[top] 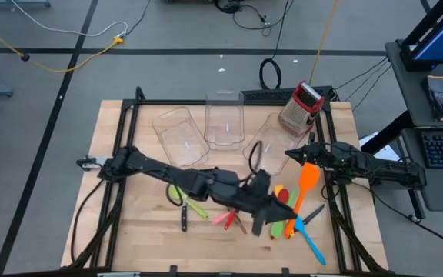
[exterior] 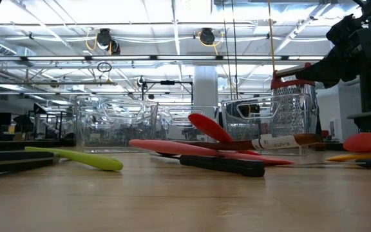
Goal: Pick & Place Kitchen Items
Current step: Put the orange spatula in the middle bin
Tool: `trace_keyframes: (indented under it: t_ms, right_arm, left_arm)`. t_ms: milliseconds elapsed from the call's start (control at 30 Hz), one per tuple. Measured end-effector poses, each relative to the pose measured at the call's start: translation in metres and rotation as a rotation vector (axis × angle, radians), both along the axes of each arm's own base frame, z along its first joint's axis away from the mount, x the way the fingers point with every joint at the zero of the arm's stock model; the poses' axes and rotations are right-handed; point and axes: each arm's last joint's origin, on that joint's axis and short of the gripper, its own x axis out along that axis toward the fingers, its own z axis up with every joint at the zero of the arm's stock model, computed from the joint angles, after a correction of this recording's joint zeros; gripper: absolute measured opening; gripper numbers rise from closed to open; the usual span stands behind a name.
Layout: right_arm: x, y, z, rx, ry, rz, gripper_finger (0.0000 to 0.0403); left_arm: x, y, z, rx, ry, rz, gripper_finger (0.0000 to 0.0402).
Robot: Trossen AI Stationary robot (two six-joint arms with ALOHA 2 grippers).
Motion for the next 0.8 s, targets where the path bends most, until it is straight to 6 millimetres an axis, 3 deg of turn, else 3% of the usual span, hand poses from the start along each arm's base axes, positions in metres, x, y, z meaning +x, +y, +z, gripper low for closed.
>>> trace_keyframes:
  t_ms: [367,600,800]
  right_arm:
    - [0.000,0.000,0.000,0.000,0.000,0.000,0.0004]
    - [0.000,0.000,0.000,0.000,0.000,0.000,0.0004]
    - [0.000,0.000,0.000,0.000,0.000,0.000,0.0004]
  left_arm:
    - [0.010,0.057,-0.042,-0.367,0.518,0.207,0.0009]
    - [0.008,0.105,-0.060,-0.416,0.753,0.232,0.0013]
    - [0.003,0.147,-0.071,-0.360,0.860,0.296,0.0007]
